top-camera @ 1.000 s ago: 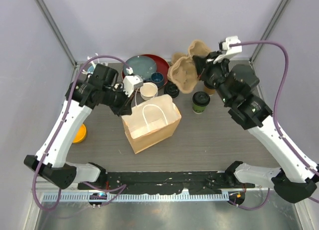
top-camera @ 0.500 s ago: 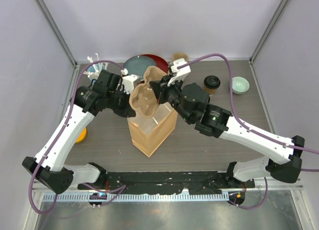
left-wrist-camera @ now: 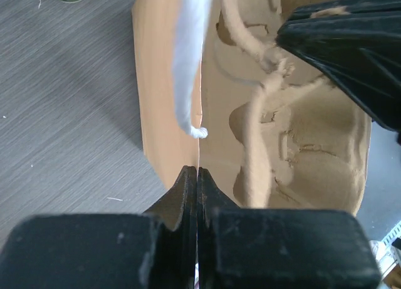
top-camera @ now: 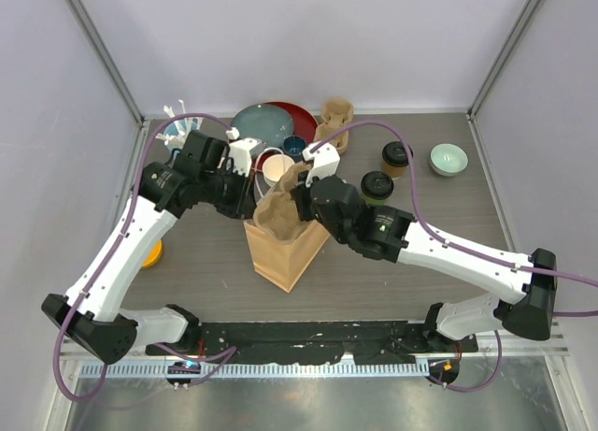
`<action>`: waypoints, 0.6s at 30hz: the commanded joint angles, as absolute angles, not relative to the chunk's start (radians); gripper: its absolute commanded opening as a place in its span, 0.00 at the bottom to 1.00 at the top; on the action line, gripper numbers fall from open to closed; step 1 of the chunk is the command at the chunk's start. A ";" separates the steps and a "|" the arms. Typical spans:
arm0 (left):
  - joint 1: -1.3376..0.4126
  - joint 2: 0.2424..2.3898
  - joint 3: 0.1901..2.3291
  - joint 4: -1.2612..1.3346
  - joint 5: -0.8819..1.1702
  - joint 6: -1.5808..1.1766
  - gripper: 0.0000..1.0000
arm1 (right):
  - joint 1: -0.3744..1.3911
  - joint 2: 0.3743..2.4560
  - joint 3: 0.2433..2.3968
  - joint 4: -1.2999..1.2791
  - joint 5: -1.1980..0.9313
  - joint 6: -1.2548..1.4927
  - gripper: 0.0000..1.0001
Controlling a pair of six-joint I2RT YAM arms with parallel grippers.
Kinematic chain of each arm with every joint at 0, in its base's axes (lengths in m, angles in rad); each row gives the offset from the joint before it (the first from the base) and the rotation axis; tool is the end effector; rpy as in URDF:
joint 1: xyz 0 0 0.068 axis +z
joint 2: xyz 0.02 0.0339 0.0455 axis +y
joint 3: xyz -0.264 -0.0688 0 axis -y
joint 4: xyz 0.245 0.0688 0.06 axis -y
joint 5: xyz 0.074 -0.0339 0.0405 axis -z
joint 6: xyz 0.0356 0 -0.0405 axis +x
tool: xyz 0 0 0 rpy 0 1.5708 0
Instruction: Pack the takeout coffee
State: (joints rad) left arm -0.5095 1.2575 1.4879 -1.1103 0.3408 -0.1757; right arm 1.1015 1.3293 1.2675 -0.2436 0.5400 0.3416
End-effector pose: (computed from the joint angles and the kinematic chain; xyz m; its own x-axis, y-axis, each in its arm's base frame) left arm 0.1967 -0.1235 0.3961 -0.7753 0.2444 -0.5824 0.5181 0.7735 -0.3650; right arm 0.1542 0.2636 0.3832 -0.3101 0.0238 -0.9504 -0.4663 0.8674 0.1738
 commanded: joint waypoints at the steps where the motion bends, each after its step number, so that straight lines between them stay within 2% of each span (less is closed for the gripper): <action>1: -0.512 1.224 1.488 -1.080 0.368 -0.143 0.00 | 1.080 1.321 1.250 -0.351 0.614 0.376 0.01; 12: -0.512 1.232 1.476 -1.051 0.433 -0.129 0.00 | 1.069 1.459 1.243 -0.319 0.476 0.312 0.01; 18: -0.509 1.247 1.485 -1.039 0.400 -0.138 0.00 | 1.068 1.437 1.197 -0.321 0.519 0.311 0.01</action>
